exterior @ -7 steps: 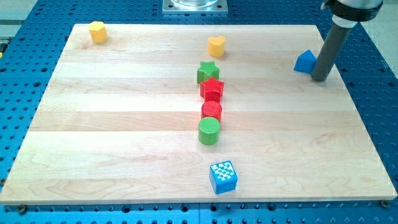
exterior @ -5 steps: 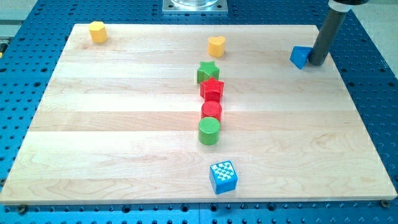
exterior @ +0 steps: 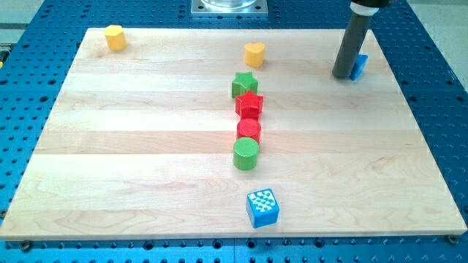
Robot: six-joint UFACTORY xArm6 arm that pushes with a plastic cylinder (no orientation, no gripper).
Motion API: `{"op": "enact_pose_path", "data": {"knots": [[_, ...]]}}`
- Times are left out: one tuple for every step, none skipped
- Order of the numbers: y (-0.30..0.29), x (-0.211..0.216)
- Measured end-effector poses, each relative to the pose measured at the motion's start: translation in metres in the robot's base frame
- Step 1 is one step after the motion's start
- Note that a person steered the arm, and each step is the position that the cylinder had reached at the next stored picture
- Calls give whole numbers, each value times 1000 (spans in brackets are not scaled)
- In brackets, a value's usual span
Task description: Place the triangle at the top right of the board
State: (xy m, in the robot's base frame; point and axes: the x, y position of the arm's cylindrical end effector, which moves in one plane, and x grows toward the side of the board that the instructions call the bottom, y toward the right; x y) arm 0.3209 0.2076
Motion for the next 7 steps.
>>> {"op": "enact_pose_path", "data": {"knots": [[15,0],[15,0],[17,36],[19,55],[37,27],[48,-17],[48,-31]]}}
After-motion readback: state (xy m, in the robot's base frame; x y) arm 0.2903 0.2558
